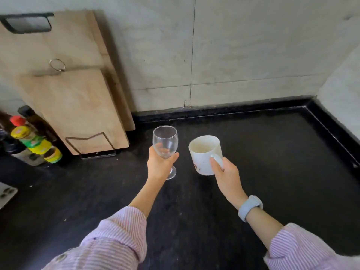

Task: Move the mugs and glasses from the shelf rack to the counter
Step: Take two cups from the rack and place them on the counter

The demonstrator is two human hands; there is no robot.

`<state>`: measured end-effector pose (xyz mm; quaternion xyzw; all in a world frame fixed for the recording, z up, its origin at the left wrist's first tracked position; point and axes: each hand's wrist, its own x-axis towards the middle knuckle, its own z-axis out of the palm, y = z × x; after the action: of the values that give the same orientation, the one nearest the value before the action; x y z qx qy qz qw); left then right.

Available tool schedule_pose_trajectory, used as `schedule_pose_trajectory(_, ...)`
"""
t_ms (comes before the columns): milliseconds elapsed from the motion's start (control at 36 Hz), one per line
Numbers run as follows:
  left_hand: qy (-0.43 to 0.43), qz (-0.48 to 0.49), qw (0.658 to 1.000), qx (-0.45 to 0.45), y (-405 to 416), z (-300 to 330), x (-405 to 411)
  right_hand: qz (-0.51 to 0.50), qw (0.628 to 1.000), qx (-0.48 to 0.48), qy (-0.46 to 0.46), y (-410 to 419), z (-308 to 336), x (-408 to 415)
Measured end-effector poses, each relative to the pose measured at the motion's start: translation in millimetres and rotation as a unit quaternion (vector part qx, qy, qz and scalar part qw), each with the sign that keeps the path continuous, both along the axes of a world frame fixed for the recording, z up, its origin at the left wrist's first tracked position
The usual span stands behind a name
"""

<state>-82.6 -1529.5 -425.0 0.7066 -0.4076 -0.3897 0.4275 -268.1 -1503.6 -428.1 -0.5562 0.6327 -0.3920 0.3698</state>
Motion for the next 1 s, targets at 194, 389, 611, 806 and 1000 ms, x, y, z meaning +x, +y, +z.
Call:
schedule_pose_trajectory(194,-0.014,0.016,1.0,0.002,-95,-29,-16,-0.013,0.999,-0.026,-0.014,-100,-33,-8)
schedule_pose_trajectory(389,-0.026,0.026,0.999,-0.006,-155,-53,-21,-0.012,0.999,-0.011,-0.049,-153,-59,-3)
schedule_pose_trajectory(611,-0.02,0.043,0.999,-0.02,-189,-72,-19,-0.002,0.998,0.0,-0.07,-181,-73,4)
schedule_pose_trajectory(806,-0.011,0.029,0.999,-0.028,-203,-81,-19,0.048,0.998,0.035,-0.014,-197,-83,7)
schedule_pose_trajectory(1000,-0.008,0.003,1.0,-0.029,-208,-85,-20,0.068,0.996,0.045,0.035,-196,-89,7)
